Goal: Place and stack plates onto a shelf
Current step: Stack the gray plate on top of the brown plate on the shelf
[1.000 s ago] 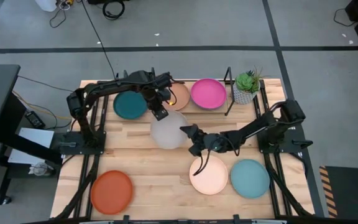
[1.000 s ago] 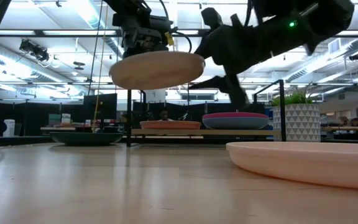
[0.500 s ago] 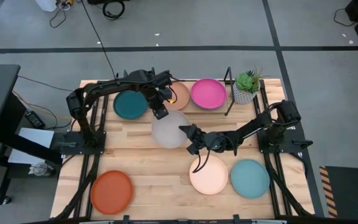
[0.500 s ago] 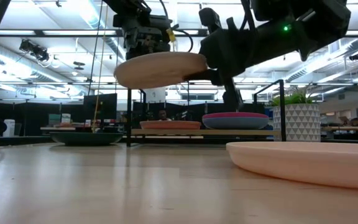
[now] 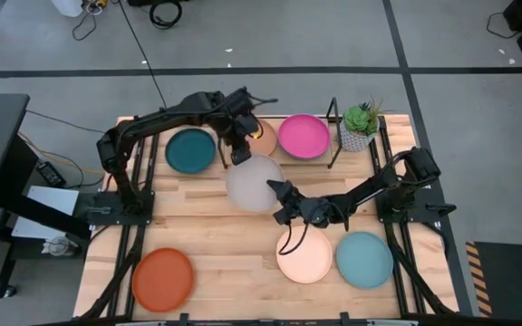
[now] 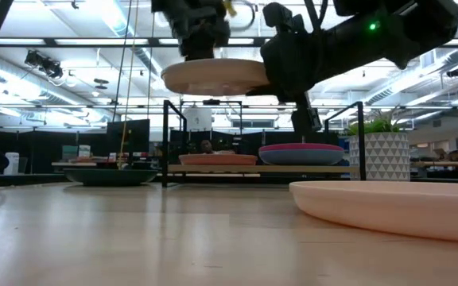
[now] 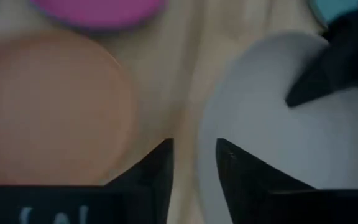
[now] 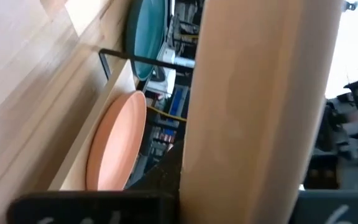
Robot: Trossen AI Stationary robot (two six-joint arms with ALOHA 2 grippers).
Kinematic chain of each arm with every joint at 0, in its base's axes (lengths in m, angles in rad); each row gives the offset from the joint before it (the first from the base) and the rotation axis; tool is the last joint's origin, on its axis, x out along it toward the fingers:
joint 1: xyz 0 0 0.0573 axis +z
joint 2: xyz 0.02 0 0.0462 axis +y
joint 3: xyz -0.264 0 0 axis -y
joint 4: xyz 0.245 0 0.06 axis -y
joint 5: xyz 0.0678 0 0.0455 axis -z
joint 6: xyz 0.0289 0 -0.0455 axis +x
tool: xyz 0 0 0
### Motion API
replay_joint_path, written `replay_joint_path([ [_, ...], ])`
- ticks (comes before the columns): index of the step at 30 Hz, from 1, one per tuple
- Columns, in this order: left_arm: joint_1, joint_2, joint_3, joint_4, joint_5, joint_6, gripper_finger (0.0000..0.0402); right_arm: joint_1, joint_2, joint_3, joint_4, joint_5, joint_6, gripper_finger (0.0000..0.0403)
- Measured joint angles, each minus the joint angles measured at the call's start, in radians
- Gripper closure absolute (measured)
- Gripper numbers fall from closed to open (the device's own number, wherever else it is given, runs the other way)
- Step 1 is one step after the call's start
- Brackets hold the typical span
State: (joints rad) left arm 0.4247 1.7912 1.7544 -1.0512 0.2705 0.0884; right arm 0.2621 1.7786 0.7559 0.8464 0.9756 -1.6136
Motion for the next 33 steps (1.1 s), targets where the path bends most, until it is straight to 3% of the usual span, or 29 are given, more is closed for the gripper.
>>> replay_joint_path([
  [7,-0.041,-0.007,0.15,0.068,-0.215,0.079,0.0236,0.055,0.0,0.0,-0.01,0.12,0.05,0.0342],
  [12,-0.163,-0.049,0.126,0.239,-0.404,0.169,0.0239,0.057,0.0,-0.022,-0.015,0.165,0.116,0.0341],
  [17,-0.315,-0.095,0.064,0.275,-0.568,0.237,0.0248,0.01,0.0,-0.041,-0.018,0.158,0.137,0.0341],
  [20,-0.403,-0.165,-0.024,0.328,-0.642,0.226,0.0252,-0.023,0.0,-0.041,-0.034,0.146,0.137,0.0341],
  [24,-0.498,-0.282,-0.262,0.513,-0.676,0.188,0.0257,-0.059,0.0,-0.041,-0.045,0.105,0.137,0.0341],
  [29,-0.609,-0.425,-0.55,0.681,-0.851,0.128,0.0258,-0.101,0.0,-0.025,-0.059,0.046,0.137,0.0341],
  [33,-0.695,-0.532,-0.717,0.778,-0.939,0.055,0.0258,-0.155,0.0,0.032,-0.205,-0.006,0.188,0.0341],
])
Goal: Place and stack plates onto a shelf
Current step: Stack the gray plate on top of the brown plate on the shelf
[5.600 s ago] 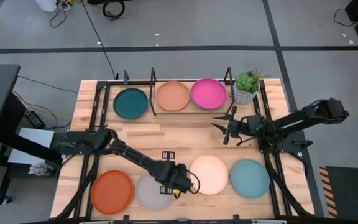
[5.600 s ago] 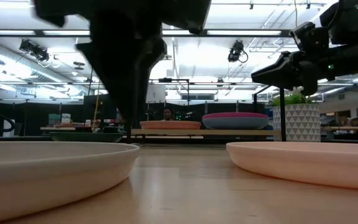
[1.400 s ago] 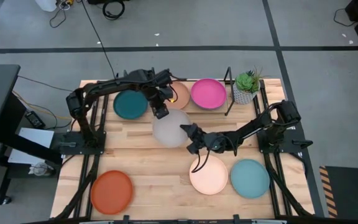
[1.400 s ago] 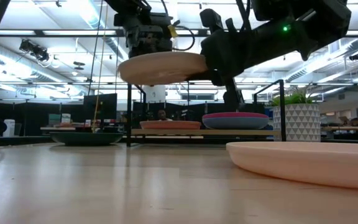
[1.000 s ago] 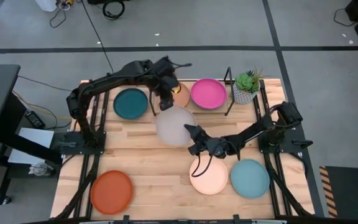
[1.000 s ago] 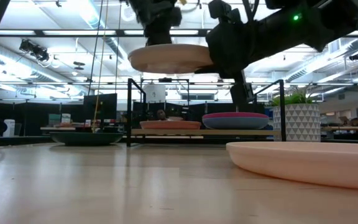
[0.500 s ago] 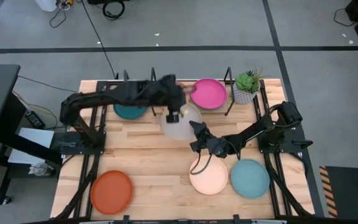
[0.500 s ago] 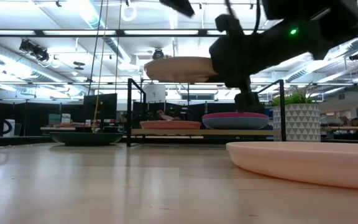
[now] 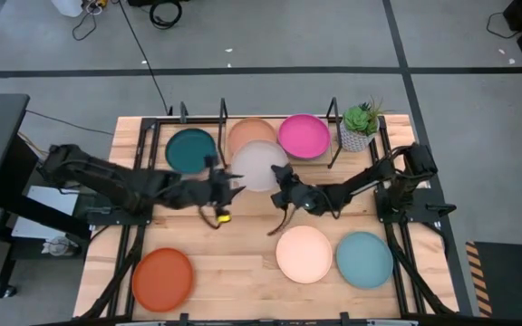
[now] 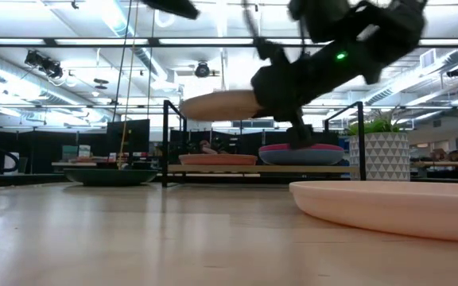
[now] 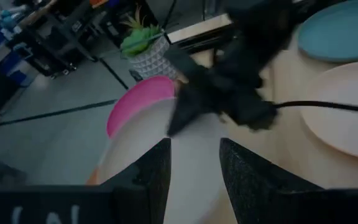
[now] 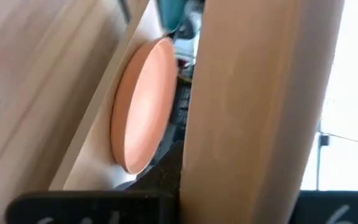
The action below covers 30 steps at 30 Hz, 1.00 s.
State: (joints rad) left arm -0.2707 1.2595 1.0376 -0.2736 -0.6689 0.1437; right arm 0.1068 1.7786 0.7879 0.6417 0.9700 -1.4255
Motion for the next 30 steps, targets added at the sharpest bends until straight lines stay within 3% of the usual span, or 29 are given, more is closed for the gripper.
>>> replay_joint_path([
  [5,-0.101,-0.091,-0.17,0.098,-0.097,-0.102,0.0258,-0.089,0.001,0.116,-0.267,-0.1,0.148,0.0343],
  [14,-0.244,-0.11,-0.339,0.143,-0.391,-0.217,0.0258,-0.207,0.001,0.278,-0.468,-0.227,0.205,0.0344],
  [22,-0.352,-0.11,-0.364,0.074,-0.462,-0.344,0.0258,-0.291,0.002,0.304,-0.547,-0.416,0.155,0.0344],
  [30,-0.375,-0.11,-0.364,0.052,-0.484,-0.369,0.0258,-0.379,0.002,0.304,-0.556,-0.557,0.064,0.034],
])
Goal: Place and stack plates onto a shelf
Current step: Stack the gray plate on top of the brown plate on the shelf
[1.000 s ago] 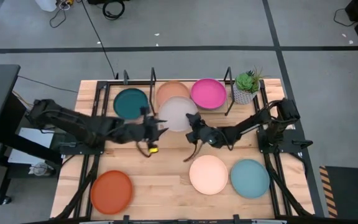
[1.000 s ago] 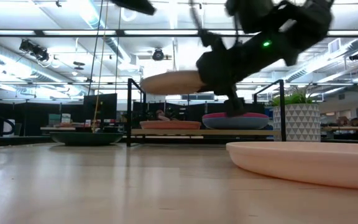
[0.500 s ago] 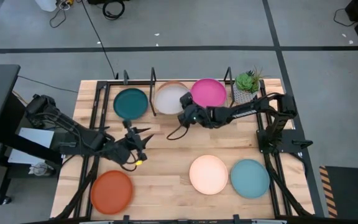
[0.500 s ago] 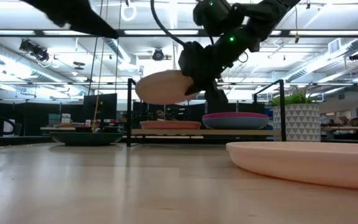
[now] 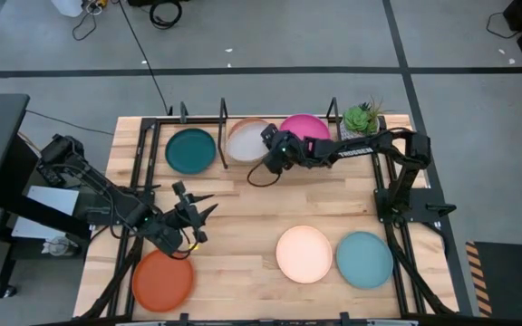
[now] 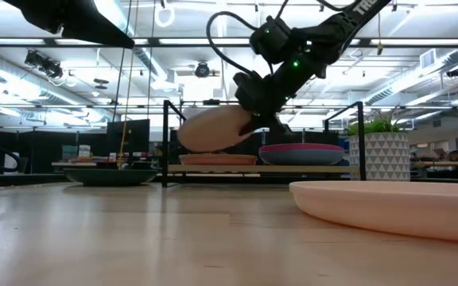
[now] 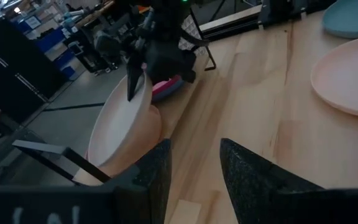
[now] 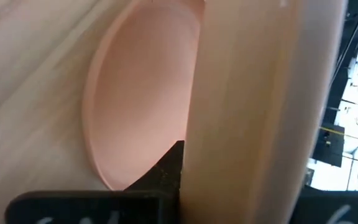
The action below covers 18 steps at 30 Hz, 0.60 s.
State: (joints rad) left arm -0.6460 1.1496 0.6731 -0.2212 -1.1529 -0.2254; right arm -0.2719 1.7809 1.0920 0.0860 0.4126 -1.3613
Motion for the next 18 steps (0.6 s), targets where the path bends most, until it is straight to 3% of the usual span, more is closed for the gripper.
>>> replay_joint_path([
  [9,0.019,0.002,0.0,-0.001,0.002,-0.022,0.0258,-0.065,0.0,0.0,-0.009,-0.037,-0.003,0.0328],
  [18,0.06,0.002,0.0,-0.003,0.093,-0.046,0.0258,-0.058,0.0,0.0,-0.038,-0.151,-0.029,0.0305],
])
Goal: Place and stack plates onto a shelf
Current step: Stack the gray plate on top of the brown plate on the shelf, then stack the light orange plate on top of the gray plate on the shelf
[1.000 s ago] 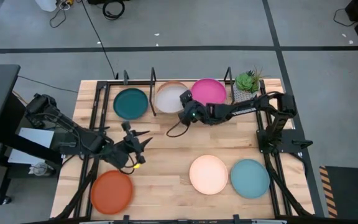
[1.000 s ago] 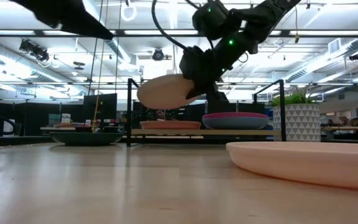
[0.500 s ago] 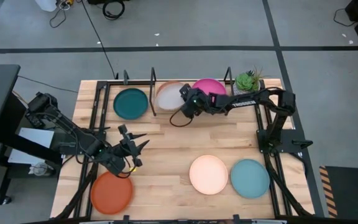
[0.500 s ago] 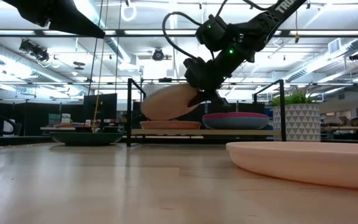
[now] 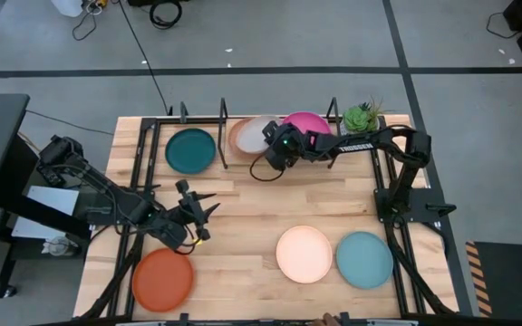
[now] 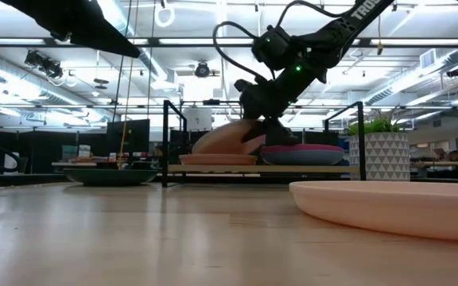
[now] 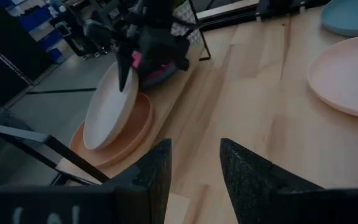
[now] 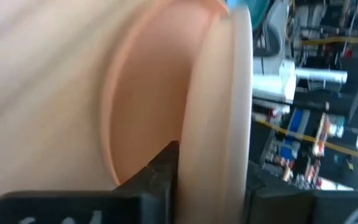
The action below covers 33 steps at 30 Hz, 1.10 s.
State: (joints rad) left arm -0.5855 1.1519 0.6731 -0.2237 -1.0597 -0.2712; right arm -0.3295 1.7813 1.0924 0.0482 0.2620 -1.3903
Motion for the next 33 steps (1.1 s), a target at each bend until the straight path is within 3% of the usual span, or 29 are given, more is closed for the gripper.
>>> replay_joint_path([
  [6,-0.001,0.0,0.0,0.0,0.001,0.002,0.0258,0.013,0.0,0.0,0.008,-0.086,0.034,0.0269],
  [11,0.0,0.0,0.0,0.001,0.001,0.002,0.0258,0.023,0.0,0.0,0.065,-0.161,0.22,0.0247],
  [19,0.0,0.0,0.0,0.004,0.001,0.005,0.0258,0.051,0.001,0.0,0.136,-0.163,0.353,0.0233],
  [25,0.033,0.0,0.0,0.027,0.034,-0.001,0.0258,0.061,0.001,0.0,0.191,-0.232,0.542,0.0236],
  [27,0.045,0.0,0.0,0.035,0.047,0.013,0.0258,0.063,0.001,0.0,0.188,-0.168,0.558,0.0237],
  [33,0.108,0.001,0.0,0.04,0.155,0.03,0.0258,0.129,-0.039,0.0,0.14,0.198,0.509,0.0236],
])
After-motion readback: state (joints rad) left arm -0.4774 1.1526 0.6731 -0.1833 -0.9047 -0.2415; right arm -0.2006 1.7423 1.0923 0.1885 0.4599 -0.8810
